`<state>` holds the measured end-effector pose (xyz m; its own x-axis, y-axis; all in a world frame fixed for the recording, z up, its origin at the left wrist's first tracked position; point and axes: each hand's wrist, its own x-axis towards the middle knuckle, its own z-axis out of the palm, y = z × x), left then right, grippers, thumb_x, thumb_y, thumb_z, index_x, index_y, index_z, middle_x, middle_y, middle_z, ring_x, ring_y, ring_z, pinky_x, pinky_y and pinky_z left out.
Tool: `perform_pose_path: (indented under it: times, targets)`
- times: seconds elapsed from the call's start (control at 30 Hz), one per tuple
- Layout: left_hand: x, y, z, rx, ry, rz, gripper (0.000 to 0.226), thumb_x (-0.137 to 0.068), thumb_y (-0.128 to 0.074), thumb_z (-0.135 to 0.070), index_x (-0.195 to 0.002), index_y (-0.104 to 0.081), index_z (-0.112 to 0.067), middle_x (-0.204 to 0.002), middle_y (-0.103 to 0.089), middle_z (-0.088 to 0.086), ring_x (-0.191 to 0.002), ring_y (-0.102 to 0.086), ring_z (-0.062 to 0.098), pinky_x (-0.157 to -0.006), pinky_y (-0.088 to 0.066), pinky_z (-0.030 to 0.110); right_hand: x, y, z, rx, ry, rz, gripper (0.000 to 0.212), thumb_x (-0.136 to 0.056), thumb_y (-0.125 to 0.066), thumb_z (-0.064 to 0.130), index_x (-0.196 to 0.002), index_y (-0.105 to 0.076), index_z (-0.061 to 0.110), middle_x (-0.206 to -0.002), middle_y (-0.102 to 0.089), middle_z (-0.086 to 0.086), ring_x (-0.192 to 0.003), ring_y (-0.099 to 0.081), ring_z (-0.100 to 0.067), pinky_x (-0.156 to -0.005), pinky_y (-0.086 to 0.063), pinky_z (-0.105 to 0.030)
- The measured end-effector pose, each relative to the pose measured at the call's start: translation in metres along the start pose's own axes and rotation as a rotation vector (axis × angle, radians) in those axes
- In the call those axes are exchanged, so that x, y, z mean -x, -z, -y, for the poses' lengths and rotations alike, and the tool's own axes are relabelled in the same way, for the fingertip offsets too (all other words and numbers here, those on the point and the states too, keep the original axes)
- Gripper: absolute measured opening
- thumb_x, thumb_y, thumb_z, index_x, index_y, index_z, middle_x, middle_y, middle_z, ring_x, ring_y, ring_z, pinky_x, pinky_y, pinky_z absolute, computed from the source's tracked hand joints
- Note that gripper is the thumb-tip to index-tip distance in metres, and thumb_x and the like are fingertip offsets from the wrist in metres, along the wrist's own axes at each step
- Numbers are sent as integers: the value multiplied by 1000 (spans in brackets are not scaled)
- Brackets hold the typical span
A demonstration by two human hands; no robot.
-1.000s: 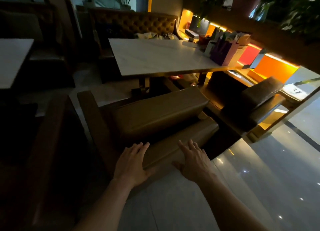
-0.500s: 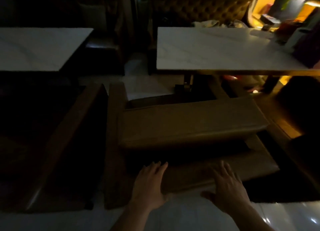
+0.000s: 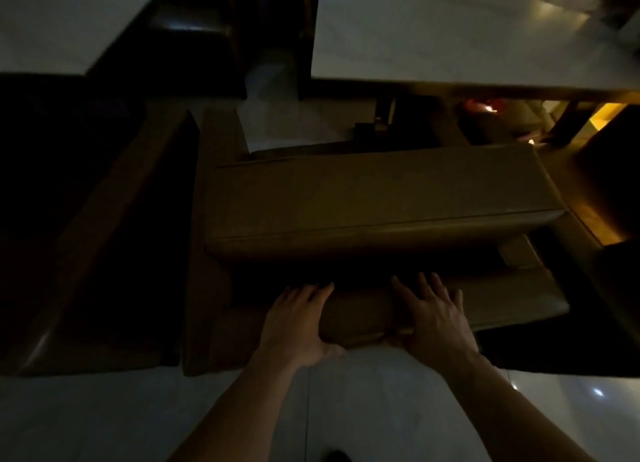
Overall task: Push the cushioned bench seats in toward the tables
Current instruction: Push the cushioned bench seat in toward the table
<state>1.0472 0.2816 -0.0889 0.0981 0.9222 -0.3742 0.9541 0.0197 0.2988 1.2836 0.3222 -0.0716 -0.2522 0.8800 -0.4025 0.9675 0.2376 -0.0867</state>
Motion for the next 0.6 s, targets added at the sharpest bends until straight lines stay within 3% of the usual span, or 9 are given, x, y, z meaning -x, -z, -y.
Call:
perform_pose_path:
  times: [0.17,0.37,0.6]
  targets:
    - [1,-1,7,24,-41,-41,110,-65,-68,-76,-153,-16,-36,-155,-30,-5,-141,-28,22,-117,-21,41,0,-3,3,13,-9,-40,109,-73,-59,77,-156,1,39,-165,-5,-11,-151,3,-35,-118,-10,-62]
    - [5,-3,16,31,-71,-62,106,-67,-69,-73,-152,-19,-33,-154,-32,-4,-140,-29,21,-116,-21,40,5,-9,13,24,-32,-22,108,-75,-58,77,-155,2,39,-165,-3,-10,-151,3,-36,-118,-14,-63]
    - [27,-2,54,7,-102,-66,105,-66,-67,-76,-151,-19,-36,-153,-32,-6,-139,-30,20,-116,-23,39,25,-26,53,0,-44,-34,108,-76,-56,78,-155,7,39,-165,4,-11,-150,9,-37,-118,-8,-64]
